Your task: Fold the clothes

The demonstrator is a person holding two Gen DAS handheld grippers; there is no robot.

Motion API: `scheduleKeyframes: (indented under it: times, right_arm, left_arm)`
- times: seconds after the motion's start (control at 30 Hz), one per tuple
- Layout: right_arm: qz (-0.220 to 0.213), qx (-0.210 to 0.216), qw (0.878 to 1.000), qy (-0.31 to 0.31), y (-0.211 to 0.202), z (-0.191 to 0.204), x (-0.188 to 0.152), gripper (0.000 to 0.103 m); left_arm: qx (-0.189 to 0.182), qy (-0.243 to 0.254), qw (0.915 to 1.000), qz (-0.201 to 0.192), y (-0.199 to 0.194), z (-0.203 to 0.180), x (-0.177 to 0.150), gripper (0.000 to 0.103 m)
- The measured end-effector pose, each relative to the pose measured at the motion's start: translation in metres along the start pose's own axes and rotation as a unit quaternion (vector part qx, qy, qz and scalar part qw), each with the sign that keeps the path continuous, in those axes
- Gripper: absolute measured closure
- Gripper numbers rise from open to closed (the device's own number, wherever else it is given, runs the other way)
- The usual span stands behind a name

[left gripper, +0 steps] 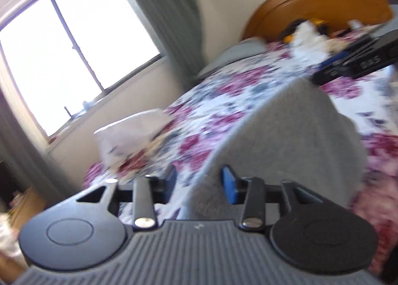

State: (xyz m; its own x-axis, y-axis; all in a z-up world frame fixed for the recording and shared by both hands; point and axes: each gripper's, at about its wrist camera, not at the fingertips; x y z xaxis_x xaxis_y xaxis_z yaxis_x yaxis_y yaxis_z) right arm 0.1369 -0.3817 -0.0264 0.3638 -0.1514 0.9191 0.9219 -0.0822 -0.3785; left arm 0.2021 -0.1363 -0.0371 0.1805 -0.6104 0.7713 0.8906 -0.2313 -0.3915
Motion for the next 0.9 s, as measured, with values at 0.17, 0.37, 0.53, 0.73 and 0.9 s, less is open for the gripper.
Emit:
scheduleKeyframes:
  times: [0.17, 0.37, 0.53, 0.73, 0.9]
  right_arm:
    - [-0.033, 0.043, 0.993, 0.107, 0.002, -0.018, -0.031, 0.069]
    - [0.007, 0.091, 0.994, 0.065, 0.028, 0.006, -0.069, 0.061]
    - [0.042, 0.126, 0.989, 0.069, 0.085, 0.012, -0.042, 0.014]
    - [0.125, 0.137, 0.982, 0.026, 0.123, 0.041, -0.036, 0.038]
    - [0.110, 0.085, 0.990, 0.033, 0.093, 0.052, -0.048, 0.092]
  left_arm:
    - [-0.022, -0.112, 0.9934, 0.008, -0.014, 0.024, -0.032, 0.023]
    - [-0.099, -0.312, 0.9344, 0.140, 0.014, 0.033, -0.108, 0.015]
    - [-0.181, -0.440, 0.8698, 0.132, 0.022, 0.062, -0.128, 0.015]
    - [-0.238, -0.494, 0.8252, 0.137, 0.050, 0.069, -0.134, 0.052]
    - [-0.234, -0.455, 0.8472, 0.141, 0.044, 0.061, -0.115, 0.093]
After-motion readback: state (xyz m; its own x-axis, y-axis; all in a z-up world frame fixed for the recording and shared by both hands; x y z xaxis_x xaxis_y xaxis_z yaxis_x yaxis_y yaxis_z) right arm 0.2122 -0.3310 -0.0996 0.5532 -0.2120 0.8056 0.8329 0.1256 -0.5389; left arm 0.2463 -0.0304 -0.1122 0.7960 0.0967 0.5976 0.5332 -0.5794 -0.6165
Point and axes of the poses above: each gripper's, at about its wrist camera, not at the fingertips, and y roughly the way its jaws point, z to its left, x to its top, and after that the axes turned 5 degrees about -x, right-handed
